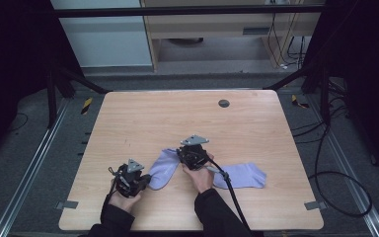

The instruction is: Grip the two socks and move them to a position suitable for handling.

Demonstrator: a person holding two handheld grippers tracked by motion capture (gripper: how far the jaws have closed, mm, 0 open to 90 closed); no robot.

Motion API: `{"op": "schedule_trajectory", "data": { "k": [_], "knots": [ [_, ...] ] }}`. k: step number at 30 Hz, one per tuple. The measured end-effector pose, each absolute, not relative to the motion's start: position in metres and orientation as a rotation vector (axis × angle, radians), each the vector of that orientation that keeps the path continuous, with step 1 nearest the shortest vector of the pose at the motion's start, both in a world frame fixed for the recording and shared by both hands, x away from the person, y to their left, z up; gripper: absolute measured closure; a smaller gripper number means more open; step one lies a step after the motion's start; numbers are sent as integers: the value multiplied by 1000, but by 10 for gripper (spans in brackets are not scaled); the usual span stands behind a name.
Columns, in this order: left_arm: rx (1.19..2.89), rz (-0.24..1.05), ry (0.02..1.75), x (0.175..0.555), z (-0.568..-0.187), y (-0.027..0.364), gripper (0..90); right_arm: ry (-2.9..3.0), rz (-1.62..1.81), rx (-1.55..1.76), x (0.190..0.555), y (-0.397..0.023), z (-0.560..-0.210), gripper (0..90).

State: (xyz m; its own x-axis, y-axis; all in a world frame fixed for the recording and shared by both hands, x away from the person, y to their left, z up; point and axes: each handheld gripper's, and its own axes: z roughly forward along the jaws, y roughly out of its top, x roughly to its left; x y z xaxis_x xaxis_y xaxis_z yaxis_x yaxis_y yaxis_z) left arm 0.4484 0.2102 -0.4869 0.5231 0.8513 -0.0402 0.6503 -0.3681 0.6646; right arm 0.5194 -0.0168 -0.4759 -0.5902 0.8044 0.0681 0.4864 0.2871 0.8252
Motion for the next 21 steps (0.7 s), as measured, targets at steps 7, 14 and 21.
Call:
{"op": "schedule_trajectory", "data": {
  "k": [7, 14, 21],
  "knots": [
    [2091, 443, 1232, 447, -484, 213, 729, 2178, 1188, 1141, 523, -20, -477, 696],
    [2042, 483, 1245, 441, -477, 218, 666, 2215, 1155, 1159, 524, -28, -473, 639],
    [2069, 477, 1258, 440, -481, 215, 683, 2279, 1052, 1237, 532, -34, -489, 635]
  ]
}}
